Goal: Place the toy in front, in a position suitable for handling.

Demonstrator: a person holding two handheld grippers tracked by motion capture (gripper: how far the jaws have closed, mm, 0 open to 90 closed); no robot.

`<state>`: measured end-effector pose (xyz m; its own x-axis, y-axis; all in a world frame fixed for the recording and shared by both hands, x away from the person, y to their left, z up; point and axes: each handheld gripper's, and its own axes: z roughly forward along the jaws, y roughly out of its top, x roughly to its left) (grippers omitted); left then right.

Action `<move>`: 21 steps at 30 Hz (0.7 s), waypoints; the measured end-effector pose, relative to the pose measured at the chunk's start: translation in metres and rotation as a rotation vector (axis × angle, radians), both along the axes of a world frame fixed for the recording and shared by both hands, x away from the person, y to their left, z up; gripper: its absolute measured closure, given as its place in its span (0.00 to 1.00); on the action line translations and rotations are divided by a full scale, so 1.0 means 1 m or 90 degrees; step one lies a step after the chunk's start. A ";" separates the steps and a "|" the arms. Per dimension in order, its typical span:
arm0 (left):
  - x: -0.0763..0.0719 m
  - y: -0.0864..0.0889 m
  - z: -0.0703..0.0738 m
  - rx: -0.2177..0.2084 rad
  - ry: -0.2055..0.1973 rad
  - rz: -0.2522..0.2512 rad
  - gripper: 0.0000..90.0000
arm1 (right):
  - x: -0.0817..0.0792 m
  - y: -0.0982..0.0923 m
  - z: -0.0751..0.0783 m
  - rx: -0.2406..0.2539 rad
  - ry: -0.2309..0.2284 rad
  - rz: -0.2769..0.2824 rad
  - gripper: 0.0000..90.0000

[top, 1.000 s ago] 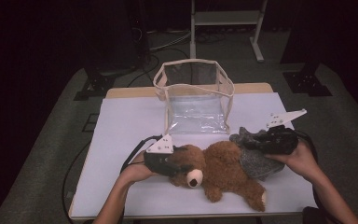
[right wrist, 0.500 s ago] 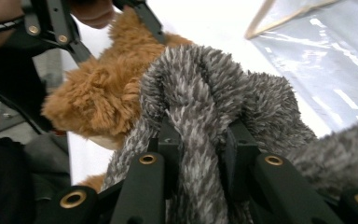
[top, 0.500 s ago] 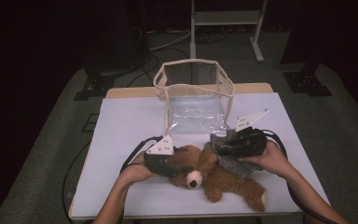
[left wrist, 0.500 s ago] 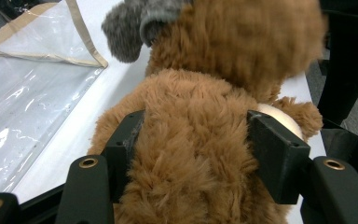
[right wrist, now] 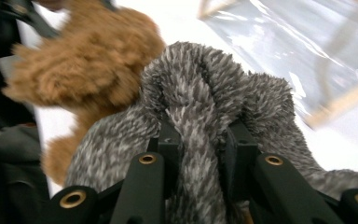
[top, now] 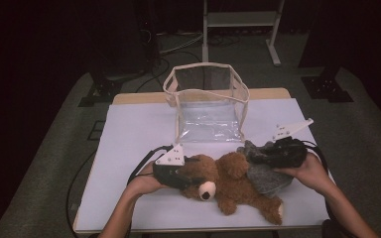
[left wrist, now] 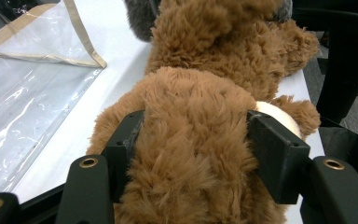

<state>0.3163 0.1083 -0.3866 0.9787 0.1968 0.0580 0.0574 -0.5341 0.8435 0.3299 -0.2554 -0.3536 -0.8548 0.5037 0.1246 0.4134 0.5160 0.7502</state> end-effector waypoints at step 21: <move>-0.002 -0.001 0.001 0.005 -0.005 -0.004 0.45 | -0.020 -0.067 0.002 0.026 -0.014 -0.108 0.80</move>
<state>0.3147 0.1075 -0.3855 0.9795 0.1899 0.0670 0.0475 -0.5411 0.8396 0.3096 -0.3226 -0.3520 -0.7609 0.6356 0.1304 0.4752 0.4090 0.7791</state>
